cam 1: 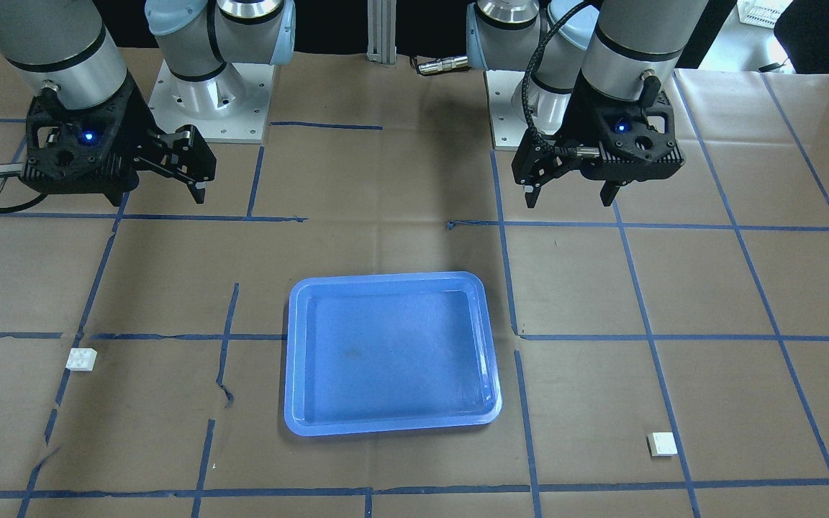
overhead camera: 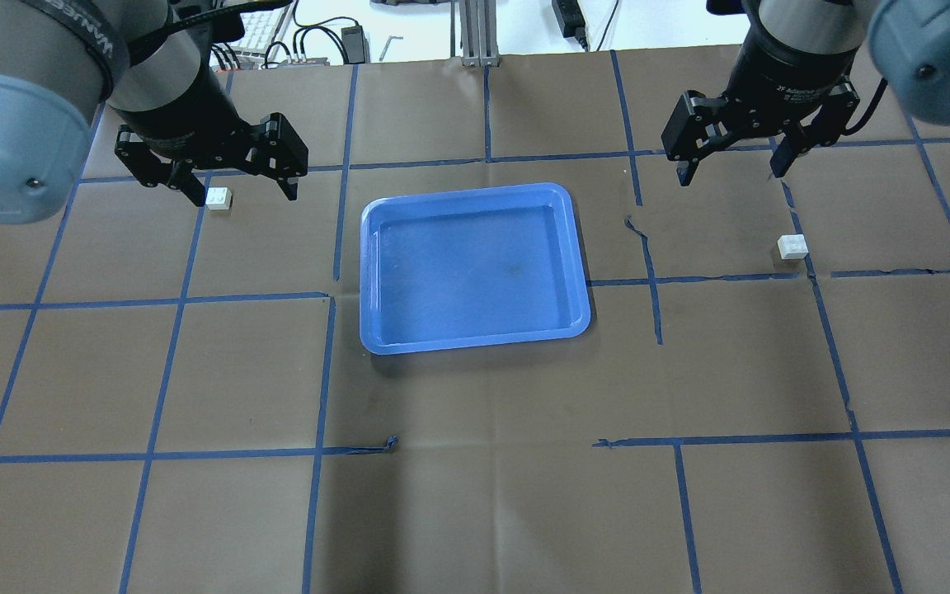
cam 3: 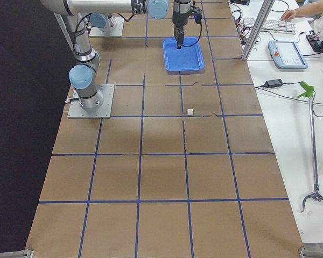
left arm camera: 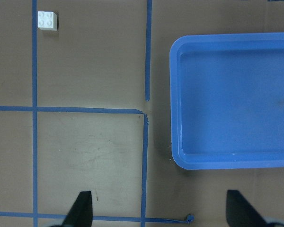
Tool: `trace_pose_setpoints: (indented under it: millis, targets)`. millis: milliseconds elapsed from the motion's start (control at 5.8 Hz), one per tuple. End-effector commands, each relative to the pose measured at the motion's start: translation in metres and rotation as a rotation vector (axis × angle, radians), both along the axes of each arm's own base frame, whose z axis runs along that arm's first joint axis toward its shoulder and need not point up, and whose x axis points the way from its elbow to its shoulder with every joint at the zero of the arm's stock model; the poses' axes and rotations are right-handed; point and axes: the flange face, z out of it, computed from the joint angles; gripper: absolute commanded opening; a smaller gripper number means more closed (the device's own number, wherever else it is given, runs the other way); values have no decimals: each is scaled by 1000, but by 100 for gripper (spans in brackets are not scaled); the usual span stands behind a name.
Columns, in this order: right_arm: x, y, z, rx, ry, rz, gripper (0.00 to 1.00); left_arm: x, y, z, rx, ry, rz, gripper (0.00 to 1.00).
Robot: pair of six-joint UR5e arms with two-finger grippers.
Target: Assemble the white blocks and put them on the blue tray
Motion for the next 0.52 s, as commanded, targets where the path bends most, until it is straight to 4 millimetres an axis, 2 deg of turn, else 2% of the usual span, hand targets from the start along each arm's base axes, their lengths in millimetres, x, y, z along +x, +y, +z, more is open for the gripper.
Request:
trace_pose_setpoints:
  millis: [0, 172, 345]
  targets:
    - [0, 1, 2, -4, 0, -1, 100, 0, 1, 0, -1, -1, 0, 98]
    - [0, 1, 1, 0, 0, -1, 100, 1, 0, 0, -2, 0, 0, 98]
    - [0, 1, 1, 1, 1, 0, 100, 13, -5, 2, -14, 2, 9, 98]
